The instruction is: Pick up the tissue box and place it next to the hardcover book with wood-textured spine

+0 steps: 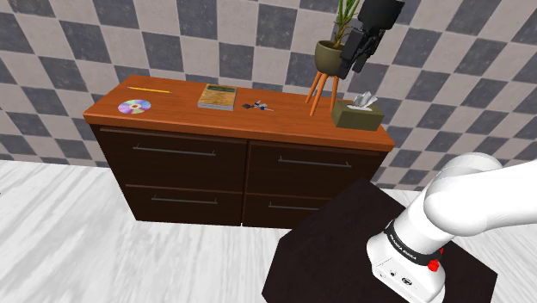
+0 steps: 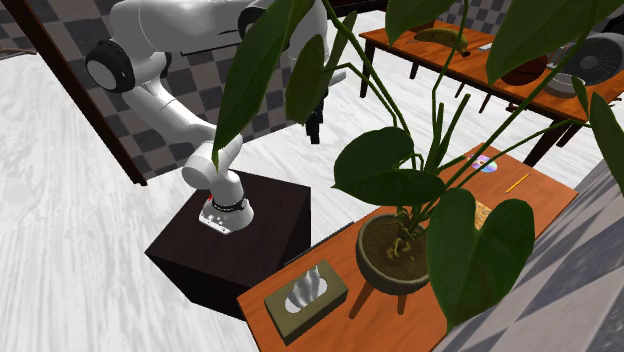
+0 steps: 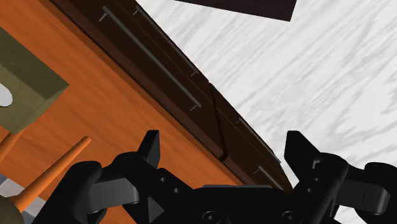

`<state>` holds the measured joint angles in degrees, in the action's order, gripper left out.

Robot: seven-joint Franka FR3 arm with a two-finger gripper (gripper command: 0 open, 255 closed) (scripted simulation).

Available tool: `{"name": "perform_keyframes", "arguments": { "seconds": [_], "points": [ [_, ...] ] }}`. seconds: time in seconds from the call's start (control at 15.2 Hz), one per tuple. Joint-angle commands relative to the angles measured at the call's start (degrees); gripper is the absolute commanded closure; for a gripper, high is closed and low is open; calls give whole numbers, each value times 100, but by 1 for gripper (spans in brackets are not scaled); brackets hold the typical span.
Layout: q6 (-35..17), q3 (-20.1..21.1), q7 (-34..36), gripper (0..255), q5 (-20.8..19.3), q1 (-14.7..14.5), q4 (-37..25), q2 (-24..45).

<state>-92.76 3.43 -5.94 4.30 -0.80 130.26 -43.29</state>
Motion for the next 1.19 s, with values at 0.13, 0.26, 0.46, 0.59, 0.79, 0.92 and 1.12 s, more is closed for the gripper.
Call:
{"name": "perform_keyframes", "arguments": {
  "seconds": [0.13, 0.26, 0.46, 0.59, 0.79, 0.92, 1.12],
  "points": [
    [-134, -86, -300, 0, -280, 39, 246, -33],
    [-288, -178, -595, 0, -570, 89, 476, -48],
    [-556, -330, -1025, 0, -1025, 182, 790, -34],
    [-761, -440, -1300, 0, -1342, 255, 974, 3],
    [-1108, -618, -1693, 0, -1834, 385, 1209, 104],
    [-1366, -741, -1940, 0, -2171, 485, 1335, 206],
    [-1789, -935, -2281, 0, -2692, 652, 1472, 412]
  ]
}}
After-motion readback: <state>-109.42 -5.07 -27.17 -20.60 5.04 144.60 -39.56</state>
